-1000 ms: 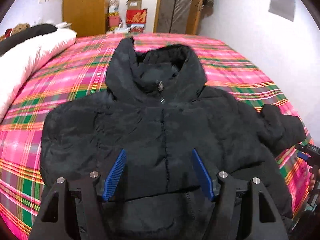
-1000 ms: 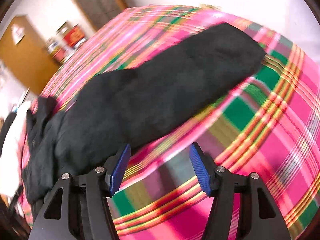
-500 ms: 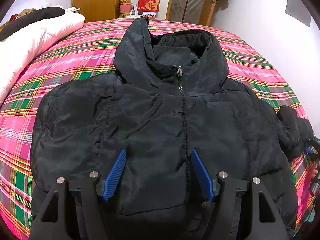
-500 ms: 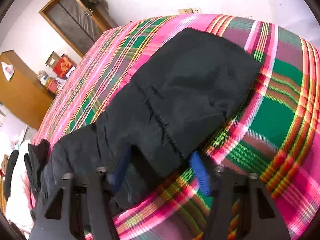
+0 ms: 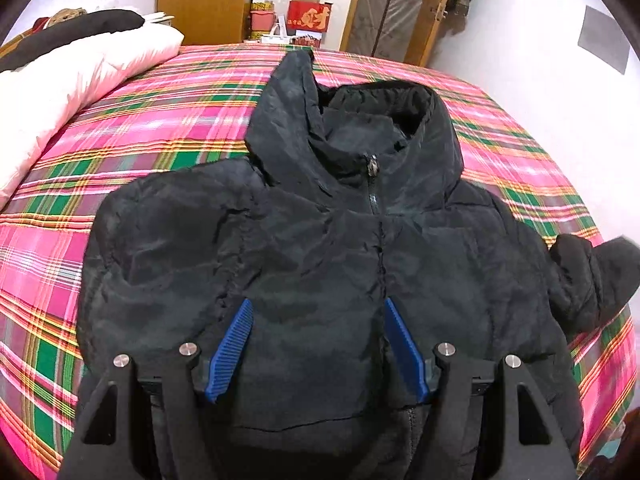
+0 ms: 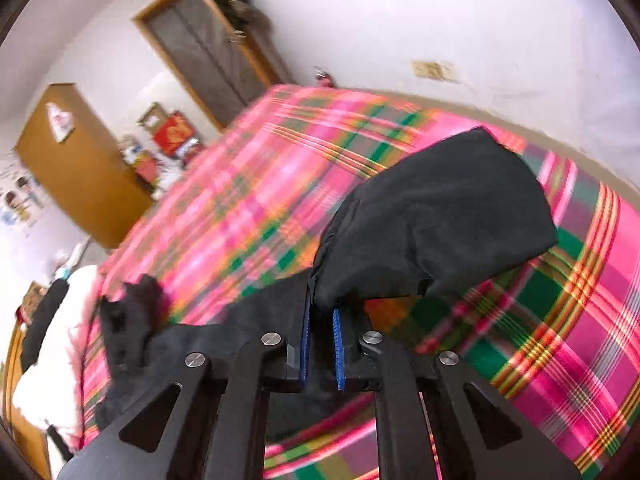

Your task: Fold large clothes

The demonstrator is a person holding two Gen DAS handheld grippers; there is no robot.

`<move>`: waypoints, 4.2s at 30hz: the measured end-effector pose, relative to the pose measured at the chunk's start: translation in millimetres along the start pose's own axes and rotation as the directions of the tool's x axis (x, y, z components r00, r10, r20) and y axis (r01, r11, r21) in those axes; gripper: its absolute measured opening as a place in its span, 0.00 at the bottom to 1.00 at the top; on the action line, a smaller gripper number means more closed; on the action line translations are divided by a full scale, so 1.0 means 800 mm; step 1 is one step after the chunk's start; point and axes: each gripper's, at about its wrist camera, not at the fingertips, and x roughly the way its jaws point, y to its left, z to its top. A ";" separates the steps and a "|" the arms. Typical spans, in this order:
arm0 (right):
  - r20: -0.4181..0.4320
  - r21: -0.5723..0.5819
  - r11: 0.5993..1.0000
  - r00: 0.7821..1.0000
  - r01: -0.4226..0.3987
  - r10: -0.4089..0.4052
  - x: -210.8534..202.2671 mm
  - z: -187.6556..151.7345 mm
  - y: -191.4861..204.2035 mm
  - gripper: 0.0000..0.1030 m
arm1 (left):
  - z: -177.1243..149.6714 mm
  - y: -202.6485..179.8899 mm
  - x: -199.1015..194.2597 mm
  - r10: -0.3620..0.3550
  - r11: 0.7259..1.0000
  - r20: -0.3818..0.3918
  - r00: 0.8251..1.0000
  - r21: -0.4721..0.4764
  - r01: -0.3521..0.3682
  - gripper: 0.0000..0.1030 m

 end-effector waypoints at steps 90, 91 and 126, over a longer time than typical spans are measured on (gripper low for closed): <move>-0.317 -0.502 0.863 0.941 -0.059 -0.120 0.231 -0.141 0.191 0.47 | 0.052 0.036 0.068 -0.098 0.995 0.016 0.995 -0.029 0.098 0.40; -0.315 -0.498 0.865 0.942 -0.061 -0.115 0.229 -0.140 0.190 0.47 | 0.053 0.038 0.067 -0.105 0.994 0.017 0.994 -0.031 0.105 0.40; -0.322 -0.551 0.802 0.945 -0.230 0.050 0.269 -0.100 0.374 0.48 | 0.208 0.037 0.053 -0.034 0.999 0.019 0.999 0.028 0.034 0.47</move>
